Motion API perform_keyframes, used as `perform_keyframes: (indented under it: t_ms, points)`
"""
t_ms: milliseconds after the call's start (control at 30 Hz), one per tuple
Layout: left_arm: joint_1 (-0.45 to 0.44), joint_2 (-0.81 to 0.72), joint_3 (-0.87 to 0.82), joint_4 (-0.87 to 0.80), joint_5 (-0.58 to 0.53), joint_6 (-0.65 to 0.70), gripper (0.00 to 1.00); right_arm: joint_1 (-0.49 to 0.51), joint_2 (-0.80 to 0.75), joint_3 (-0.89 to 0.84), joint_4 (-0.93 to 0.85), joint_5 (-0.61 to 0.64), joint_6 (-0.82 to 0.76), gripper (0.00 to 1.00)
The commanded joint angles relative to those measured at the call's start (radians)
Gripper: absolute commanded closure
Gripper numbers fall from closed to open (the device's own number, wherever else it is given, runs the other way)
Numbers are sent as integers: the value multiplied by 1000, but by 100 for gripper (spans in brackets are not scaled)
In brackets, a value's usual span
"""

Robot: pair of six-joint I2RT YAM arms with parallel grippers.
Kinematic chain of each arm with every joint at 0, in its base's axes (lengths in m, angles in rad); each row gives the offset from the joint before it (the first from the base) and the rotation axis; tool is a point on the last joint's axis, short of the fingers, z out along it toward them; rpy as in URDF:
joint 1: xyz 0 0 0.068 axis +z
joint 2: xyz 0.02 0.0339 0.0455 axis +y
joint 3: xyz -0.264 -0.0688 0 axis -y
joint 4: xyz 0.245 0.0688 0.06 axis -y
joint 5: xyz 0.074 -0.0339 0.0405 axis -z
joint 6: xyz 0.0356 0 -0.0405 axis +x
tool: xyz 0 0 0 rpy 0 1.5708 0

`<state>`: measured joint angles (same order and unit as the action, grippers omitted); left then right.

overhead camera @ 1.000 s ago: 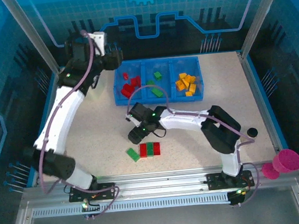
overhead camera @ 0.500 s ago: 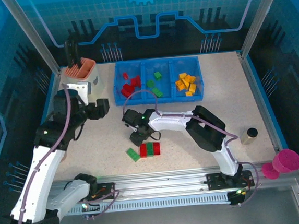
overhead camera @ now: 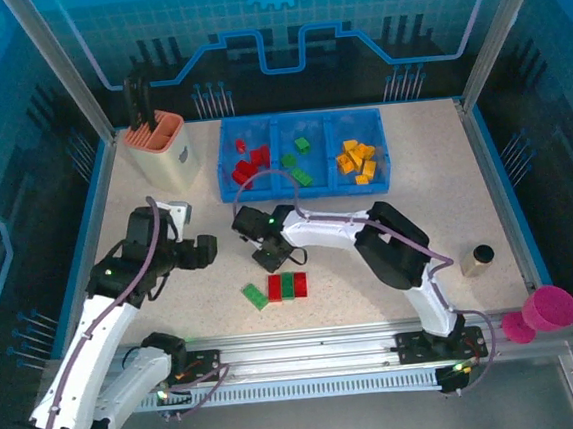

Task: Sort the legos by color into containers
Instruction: Pick up the lego from the center of the table, then place the lego in the container.

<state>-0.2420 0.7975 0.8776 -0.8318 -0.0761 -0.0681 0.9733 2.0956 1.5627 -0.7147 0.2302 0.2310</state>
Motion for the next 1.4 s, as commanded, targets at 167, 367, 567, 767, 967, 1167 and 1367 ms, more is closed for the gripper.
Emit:
perform_keyframes:
  t_ms: [167,367,567,767,967,1167,1367]
  points:
    - [13,-16,-48,114,-24,14,8,-159,-245,4,-63,60,-127,63]
    - [26,-44,-65,130,-34,10,7,-320,-239,65,-25,46,-192,64]
    - [29,-54,-73,135,-34,10,6,-437,-111,185,20,26,-214,63]
    - [30,-39,-74,137,-28,8,5,-495,61,366,21,7,-210,63]
    - [33,-22,-73,140,-25,10,5,-512,211,553,-29,-5,-244,63]
    - [39,-6,-65,137,-15,12,5,-525,337,729,-89,-11,-270,62]
    - [41,-19,-70,135,-18,11,4,-535,402,816,-126,-26,-265,58]
